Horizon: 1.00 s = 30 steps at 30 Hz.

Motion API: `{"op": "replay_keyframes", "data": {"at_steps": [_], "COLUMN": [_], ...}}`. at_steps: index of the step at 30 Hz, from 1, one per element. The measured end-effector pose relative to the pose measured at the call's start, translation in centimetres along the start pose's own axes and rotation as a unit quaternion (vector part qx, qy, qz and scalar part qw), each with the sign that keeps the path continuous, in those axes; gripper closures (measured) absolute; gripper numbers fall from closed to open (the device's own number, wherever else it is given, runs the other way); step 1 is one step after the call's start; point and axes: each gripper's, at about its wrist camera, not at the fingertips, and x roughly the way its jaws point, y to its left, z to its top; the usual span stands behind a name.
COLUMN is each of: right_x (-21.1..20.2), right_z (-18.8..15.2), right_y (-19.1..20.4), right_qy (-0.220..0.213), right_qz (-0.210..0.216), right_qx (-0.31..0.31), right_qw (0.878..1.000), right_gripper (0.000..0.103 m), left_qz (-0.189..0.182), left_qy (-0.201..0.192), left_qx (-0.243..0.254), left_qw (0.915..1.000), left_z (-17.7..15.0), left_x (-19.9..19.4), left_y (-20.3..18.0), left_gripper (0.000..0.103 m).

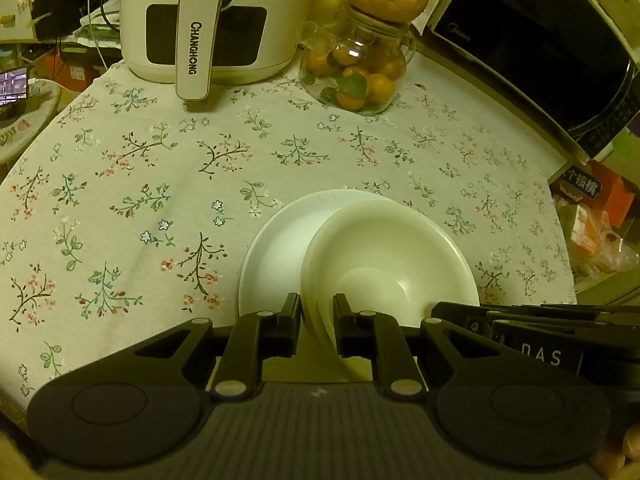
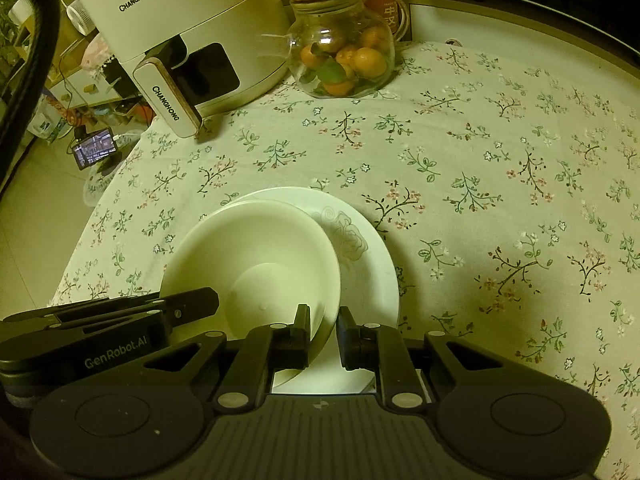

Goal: Organize plates and bowls
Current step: 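Lower the bowl onto the plate stack and open both grippers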

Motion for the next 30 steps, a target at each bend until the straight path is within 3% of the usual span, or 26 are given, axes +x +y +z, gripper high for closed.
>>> {"op": "replay_keyframes", "data": {"at_steps": [16,19,23,26,30], "right_x": [-0.1,-0.5,-1.5,-2.2,-3.3], "right_z": [-0.1,0.0,0.1,0.1,-0.7], "right_y": [0.1,0.0,0.0,0.2,0.9], "right_qy": [-0.005,-0.010,-0.028,-0.038,-0.052], "right_qz": [-0.003,-0.003,-0.006,-0.002,-0.011], "right_qx": [-0.009,-0.008,-0.011,-0.012,-0.020], "right_qw": [1.000,1.000,1.000,0.999,0.998], "right_gripper": [0.084,0.083,0.068,0.066,0.066], "left_qz": [0.005,0.007,0.028,0.046,0.072], "left_qy": [-0.009,-0.015,-0.045,-0.058,-0.071], "left_qx": [0.000,0.003,0.021,0.034,0.049], "left_qw": [0.9999,0.9999,0.9984,0.9967,0.9937], "left_z": [0.2,0.3,0.2,0.0,-0.4], "left_x": [-0.2,-0.5,-2.0,-2.8,-4.0], "left_y": [0.0,0.0,-0.2,-0.4,-0.8], "left_gripper": [0.078,0.073,0.056,0.048,0.045]}}
